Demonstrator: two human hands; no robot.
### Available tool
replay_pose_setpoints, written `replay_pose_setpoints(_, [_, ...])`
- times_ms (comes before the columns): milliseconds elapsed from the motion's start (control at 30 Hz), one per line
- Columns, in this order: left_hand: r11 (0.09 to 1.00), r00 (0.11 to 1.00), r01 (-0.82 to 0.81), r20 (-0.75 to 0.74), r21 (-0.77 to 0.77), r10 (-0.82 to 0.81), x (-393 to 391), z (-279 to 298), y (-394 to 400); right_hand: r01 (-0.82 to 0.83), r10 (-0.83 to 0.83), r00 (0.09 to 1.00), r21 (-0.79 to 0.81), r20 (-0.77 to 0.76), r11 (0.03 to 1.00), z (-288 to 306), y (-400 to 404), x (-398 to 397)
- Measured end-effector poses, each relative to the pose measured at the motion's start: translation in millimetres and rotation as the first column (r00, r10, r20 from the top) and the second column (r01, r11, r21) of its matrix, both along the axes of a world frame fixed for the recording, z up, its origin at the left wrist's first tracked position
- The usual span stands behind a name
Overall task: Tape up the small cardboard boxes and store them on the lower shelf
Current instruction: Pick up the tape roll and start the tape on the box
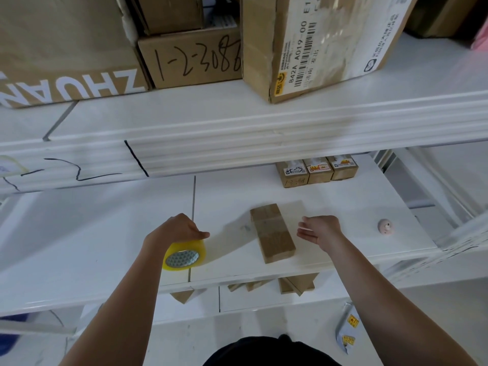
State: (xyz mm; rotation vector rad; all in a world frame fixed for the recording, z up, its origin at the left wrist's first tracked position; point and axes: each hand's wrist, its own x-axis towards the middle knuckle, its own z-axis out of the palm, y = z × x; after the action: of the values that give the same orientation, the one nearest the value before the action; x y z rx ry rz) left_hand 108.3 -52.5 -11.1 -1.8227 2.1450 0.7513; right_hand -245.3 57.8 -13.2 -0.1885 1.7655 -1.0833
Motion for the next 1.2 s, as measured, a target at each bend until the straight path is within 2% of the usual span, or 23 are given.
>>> replay_pose_setpoints(267, [0.999,0.999,-0.036,0.015,0.04,0.035,2.4,-4.0,3.7,-0.015,0.019,0.998,0.06,-0.064,0.998,-14.5,-1.5,-3.6])
replay_pose_setpoints(600, [0.995,0.997,-0.073,0.005,0.075,0.073,3.3,-10.9,9.1,0.014,-0.006,0.992,0.061,-0.127,0.998,-12.6,-11.4,-0.2])
replay_pose_setpoints(700, [0.997,0.998,-0.055,0.02,0.061,0.054,2.7,-11.7,9.7,-0.041,0.054,0.986,0.087,-0.157,0.995,-13.7,-12.7,0.9])
replay_pose_setpoints(967, [0.998,0.998,-0.049,0.037,0.04,0.047,-2.4,-8.4,14.2,-0.004,0.041,0.977,0.171,-0.211,0.985,-32.8,-18.7,5.0])
replay_pose_setpoints(1200, [0.999,0.998,-0.042,0.045,0.024,0.041,-5.4,-5.5,19.2,-0.137,0.237,0.895,0.273,-0.377,0.952,-44.6,-13.9,17.9])
